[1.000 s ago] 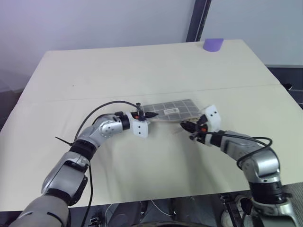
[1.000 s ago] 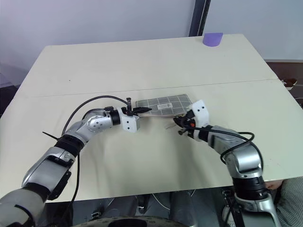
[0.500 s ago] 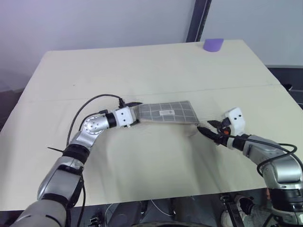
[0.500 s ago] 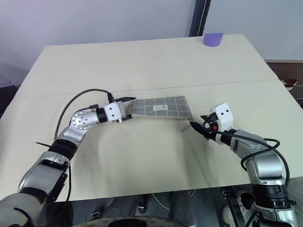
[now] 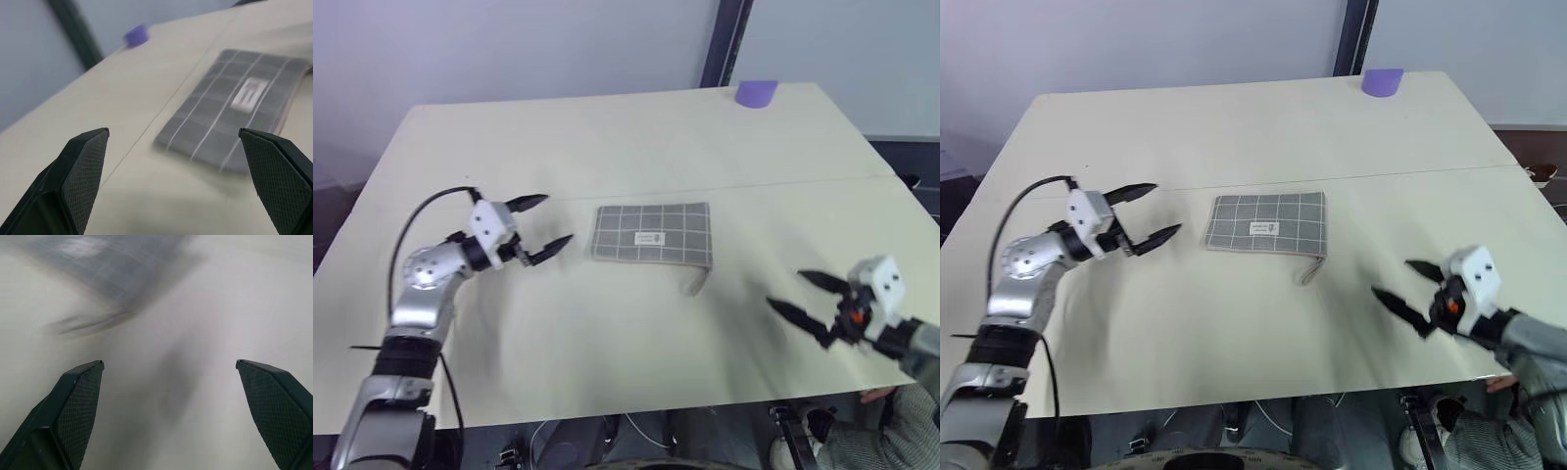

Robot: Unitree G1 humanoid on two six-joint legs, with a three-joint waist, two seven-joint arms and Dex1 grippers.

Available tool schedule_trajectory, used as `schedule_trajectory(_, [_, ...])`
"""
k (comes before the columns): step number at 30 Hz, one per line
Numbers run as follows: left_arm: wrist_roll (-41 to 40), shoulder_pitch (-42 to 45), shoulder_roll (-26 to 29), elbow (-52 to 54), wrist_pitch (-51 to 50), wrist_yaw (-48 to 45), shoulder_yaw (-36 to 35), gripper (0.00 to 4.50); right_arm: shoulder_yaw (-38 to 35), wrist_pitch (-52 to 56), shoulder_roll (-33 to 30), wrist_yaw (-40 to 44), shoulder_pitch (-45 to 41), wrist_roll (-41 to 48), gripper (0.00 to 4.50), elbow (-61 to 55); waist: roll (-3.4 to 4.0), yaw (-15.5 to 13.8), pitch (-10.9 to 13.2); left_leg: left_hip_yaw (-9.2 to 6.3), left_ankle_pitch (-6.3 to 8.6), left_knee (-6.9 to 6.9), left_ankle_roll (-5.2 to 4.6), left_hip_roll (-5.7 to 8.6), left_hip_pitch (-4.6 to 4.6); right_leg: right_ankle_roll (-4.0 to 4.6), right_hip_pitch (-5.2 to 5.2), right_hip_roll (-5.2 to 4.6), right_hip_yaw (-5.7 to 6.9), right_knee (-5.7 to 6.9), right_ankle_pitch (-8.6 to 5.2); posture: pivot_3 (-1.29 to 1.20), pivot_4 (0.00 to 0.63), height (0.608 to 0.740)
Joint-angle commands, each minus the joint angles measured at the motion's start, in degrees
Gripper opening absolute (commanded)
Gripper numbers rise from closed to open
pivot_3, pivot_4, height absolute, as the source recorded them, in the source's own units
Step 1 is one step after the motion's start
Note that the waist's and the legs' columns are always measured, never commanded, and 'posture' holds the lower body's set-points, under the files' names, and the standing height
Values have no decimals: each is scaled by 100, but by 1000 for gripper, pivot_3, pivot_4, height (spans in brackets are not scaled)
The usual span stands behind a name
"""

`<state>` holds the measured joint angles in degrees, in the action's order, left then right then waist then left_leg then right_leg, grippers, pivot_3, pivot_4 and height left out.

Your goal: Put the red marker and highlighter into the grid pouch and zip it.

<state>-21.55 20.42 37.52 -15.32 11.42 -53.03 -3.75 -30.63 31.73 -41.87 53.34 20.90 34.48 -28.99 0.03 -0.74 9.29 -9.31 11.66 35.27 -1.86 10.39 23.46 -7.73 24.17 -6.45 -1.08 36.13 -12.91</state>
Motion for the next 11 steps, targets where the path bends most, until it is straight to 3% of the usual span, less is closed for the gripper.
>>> schedule_trajectory(1, [-13,-148,50,146,-88,82,-277,4479,-157,-96,-60,277,231,322,4494,-450,-1,3,0,3,1,1,1,0,-7,-4,-12,-2,-4,-3,-6,0,150,740])
schedule_trajectory(4, [66,-240,-11,-135,-214,164,-330,4479,242,-271,-69,325,288,92,4494,-519,-2,7,0,14,1,1,1,-5,-10,-19,-17,-7,-9,-3,-19,0,150,740])
schedule_trajectory(8, [-69,-74,-169,-475,-315,257,-514,4479,1234,-1037,-145,370,403,-917,4494,-423,-2,-7,0,15,1,-2,2,-9,-7,-17,-9,-11,-2,-2,-19,0,150,740])
schedule_trajectory(11, [-83,113,-214,-656,-395,362,-638,4479,1570,-970,-35,209,215,-884,4494,-421,-3,-8,1,16,1,-5,2,-8,2,2,9,-14,4,-3,-7,0,150,740])
